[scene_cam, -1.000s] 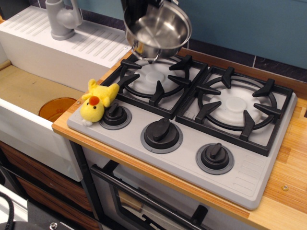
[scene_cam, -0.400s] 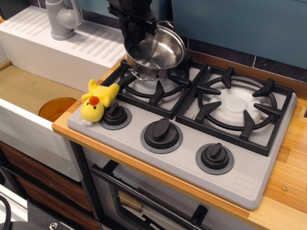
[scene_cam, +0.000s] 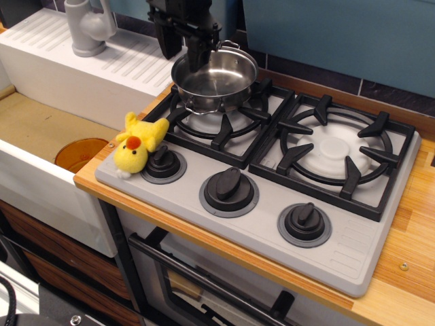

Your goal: Put pan on stove and put stuffedduck in pan

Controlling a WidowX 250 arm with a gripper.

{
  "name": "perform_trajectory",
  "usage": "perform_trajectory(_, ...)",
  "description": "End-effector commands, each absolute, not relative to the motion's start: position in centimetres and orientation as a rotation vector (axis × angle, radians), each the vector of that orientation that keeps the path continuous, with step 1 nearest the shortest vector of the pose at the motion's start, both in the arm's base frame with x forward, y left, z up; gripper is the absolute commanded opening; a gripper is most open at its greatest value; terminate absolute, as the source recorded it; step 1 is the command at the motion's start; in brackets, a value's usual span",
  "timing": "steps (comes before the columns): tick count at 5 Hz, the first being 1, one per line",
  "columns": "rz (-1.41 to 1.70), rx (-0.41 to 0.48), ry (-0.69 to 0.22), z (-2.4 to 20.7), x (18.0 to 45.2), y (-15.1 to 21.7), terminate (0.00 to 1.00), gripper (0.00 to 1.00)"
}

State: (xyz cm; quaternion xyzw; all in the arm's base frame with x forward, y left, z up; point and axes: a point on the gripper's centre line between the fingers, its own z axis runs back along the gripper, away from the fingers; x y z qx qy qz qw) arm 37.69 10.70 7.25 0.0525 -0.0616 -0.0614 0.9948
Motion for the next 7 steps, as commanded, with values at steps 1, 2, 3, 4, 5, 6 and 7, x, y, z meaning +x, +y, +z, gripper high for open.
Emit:
perform_trajectory(1, -0.135, 0.146, -0.149, 13.9, 37.2, 10.1, 0.00, 1.00)
perform_trajectory(2, -0.170, 0.108, -0.125, 15.3, 36.6, 9.7, 0.00, 1.00)
perform_trajectory(3, -0.170, 0.108, -0.125, 15.3, 36.6, 9.7, 0.00, 1.00)
perform_trajectory(4, -0.170, 0.108, -0.125, 15.3, 36.6, 9.7, 0.00, 1.00)
perform_trajectory(5, -0.170, 0.108, -0.125, 15.3, 36.6, 9.7, 0.00, 1.00)
perform_trajectory(6, -0.130, 0.132, -0.201, 15.5, 34.1, 10.4, 0.00, 1.00)
perform_trajectory(7, -0.076, 0.142, -0.247, 15.4, 32.0, 10.5, 0.00, 1.00)
